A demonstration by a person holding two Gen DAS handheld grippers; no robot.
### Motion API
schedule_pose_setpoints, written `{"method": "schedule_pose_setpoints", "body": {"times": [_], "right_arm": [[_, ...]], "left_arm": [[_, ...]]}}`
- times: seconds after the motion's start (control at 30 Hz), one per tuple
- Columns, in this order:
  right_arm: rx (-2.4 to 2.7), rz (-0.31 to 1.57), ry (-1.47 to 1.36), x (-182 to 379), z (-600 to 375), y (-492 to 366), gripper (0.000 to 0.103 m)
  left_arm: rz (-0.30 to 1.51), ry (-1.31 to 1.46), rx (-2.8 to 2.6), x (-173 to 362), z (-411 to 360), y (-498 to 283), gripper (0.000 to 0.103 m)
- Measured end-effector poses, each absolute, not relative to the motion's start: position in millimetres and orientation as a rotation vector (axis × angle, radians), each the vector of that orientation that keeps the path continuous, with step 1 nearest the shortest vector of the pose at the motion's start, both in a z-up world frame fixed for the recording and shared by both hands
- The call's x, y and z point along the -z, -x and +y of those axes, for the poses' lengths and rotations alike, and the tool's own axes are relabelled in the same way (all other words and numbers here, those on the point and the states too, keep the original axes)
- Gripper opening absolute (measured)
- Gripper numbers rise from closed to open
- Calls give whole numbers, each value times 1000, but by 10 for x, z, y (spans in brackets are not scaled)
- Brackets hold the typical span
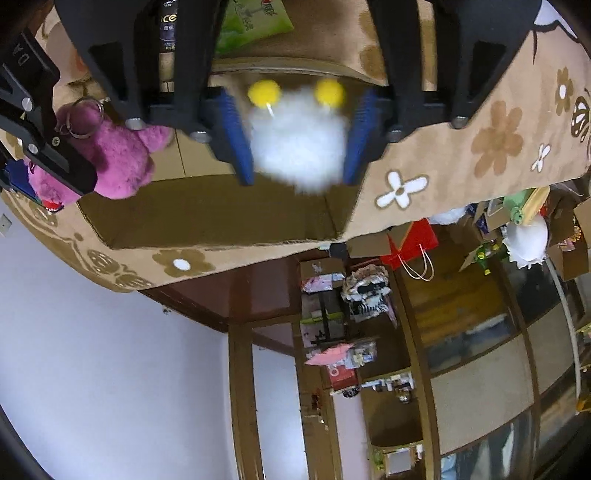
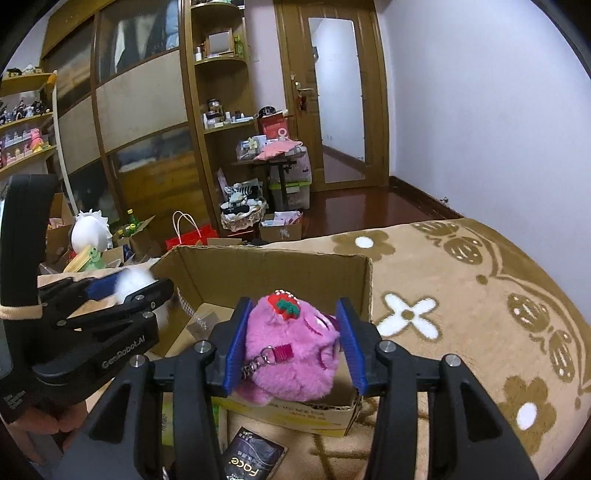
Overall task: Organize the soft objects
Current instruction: 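Open both tools to drop the chick and pink bear into the box, then grasp the pink tissue roll with the left tool while the right tool grasps the white foam block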
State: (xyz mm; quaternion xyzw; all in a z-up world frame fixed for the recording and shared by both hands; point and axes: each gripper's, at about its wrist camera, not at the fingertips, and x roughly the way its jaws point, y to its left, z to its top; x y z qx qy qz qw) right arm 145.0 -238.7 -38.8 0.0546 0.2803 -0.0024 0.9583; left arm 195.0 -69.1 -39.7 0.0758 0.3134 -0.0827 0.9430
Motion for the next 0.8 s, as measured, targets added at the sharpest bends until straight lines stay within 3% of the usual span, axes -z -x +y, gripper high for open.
{"method": "schedule_pose_setpoints", "body": {"times": [0.07,0.13,0.3,0.4,0.8], "right_arm": [[8,563,-112,381,-2394,-1431,54],[18,558,-115,365,-2409,-1408,69],[33,528,-158,281,-2466,-1323,93],[53,506,-168,202,-2500,-1238,102],[90,502,-178,-26,-2499,-828,103]], "left_arm": [[636,-151,171,379,-684,-1934,67],[634,-146,162,367,-665,-1929,76],[637,-130,133,328,-605,-1884,90],[631,-127,102,277,-554,-1813,96],[621,-121,69,-5,-412,-1371,101]]}}
